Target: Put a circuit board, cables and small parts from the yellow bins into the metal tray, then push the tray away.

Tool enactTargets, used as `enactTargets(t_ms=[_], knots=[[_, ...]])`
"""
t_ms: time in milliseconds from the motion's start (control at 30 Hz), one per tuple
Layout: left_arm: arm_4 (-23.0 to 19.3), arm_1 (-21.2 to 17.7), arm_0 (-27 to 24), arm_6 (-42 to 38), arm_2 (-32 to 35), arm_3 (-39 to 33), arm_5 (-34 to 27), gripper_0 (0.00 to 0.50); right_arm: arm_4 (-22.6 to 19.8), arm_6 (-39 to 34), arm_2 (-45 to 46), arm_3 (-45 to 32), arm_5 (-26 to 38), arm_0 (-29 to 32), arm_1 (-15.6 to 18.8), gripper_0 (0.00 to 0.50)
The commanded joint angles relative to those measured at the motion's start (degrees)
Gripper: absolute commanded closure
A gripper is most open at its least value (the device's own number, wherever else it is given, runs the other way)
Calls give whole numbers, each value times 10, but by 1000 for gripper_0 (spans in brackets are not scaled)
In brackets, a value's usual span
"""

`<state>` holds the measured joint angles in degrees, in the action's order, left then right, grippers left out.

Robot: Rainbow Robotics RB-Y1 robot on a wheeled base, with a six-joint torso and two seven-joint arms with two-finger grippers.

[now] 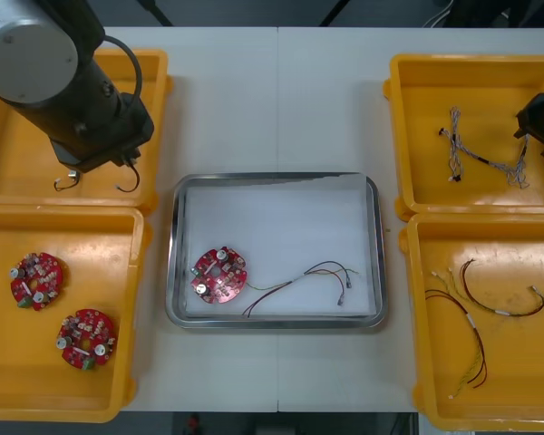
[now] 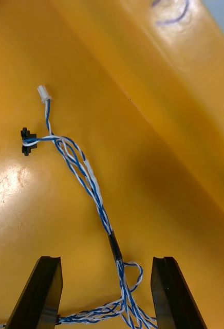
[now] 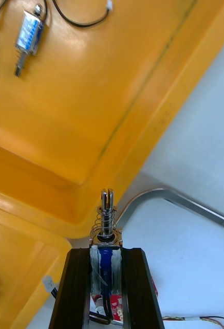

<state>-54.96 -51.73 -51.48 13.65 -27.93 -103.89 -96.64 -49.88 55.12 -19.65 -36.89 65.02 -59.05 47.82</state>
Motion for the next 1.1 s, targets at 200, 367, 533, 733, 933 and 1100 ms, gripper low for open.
enactTargets(t_ms=[200,367,533,733,933,1100], knots=[[129,149,20,-30,9,-18,-65,500,-7,47,-19,-1,-7,-4,-4,0],[194,195,46,-40,-5,-18,-64,500,-7,61,-43,-1,-14,-3,-4,0],[256,230,73,-51,-32,-18,-61,500,-13,79,-59,-1,-32,8,-4,0],[289,254,94,-66,-57,-16,-51,500,-21,97,-59,-1,-52,26,-4,0],[311,264,104,-78,-74,-11,-33,500,-30,109,-59,-1,-53,33,-4,0],[336,270,104,-80,-74,6,-7,500,-36,114,-59,-1,-53,36,-5,0]])
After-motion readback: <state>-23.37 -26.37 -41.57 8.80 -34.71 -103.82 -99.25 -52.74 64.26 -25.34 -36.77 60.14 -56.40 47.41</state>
